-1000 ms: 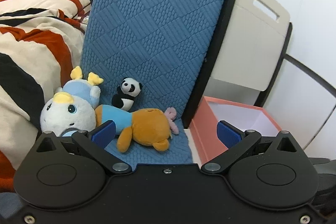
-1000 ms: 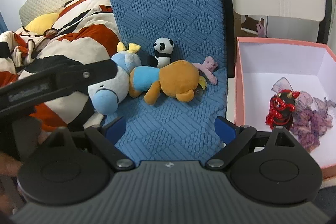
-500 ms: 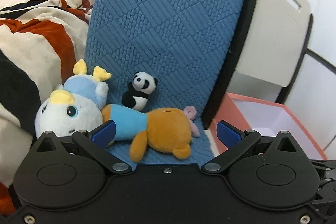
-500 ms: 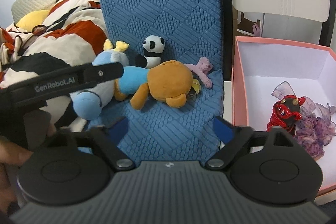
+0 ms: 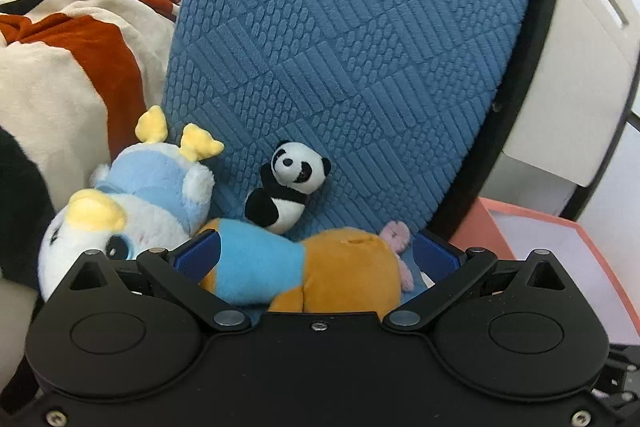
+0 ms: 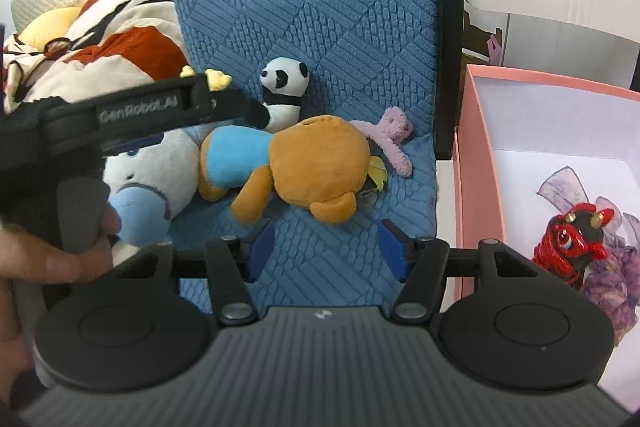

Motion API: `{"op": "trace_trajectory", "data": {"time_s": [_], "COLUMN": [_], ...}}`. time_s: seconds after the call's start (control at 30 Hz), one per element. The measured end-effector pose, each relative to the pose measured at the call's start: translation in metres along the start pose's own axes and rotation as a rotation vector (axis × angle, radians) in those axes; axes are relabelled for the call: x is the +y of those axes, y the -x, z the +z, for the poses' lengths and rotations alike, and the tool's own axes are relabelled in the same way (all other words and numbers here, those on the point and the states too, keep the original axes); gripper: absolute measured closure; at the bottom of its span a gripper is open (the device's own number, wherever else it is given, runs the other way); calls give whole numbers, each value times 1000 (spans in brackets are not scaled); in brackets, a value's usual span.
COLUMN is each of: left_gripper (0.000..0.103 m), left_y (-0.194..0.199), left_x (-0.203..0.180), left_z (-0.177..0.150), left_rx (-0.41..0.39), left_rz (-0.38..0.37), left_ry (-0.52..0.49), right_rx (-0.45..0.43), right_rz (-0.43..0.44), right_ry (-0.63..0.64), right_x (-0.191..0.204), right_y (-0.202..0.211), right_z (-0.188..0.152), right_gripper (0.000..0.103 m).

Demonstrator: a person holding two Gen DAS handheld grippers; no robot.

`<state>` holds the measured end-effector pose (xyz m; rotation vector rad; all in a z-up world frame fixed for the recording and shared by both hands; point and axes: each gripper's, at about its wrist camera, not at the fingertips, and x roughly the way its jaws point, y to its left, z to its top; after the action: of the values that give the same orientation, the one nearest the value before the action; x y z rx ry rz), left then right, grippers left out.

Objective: Organize objects
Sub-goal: 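Move the left gripper to the small panda while the right gripper approaches the pink bunny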

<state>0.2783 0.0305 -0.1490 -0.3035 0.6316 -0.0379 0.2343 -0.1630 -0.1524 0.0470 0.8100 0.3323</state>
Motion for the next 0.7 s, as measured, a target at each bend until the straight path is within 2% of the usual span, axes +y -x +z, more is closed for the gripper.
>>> {"op": "trace_trajectory", "data": {"time_s": [0.2,0.3,0.7], "left_gripper": [1,1,1], "left_y": [-31,-48,-104], "left_x": [2,9,7], "left_z": [9,15,28], "left_rx": [48,85,202], "left_rz": [13,2,40], "left_ry": [-1,11,-60], "right_rx": [18,28,22], "right_rz": [6,-2,-57], "right_ry": [-20,-26,-33], "right_x": [-3,-5,-24], "right_y": [-23,-35,-82], "right_z": [12,18,56], "right_gripper": [44,50,56]}}
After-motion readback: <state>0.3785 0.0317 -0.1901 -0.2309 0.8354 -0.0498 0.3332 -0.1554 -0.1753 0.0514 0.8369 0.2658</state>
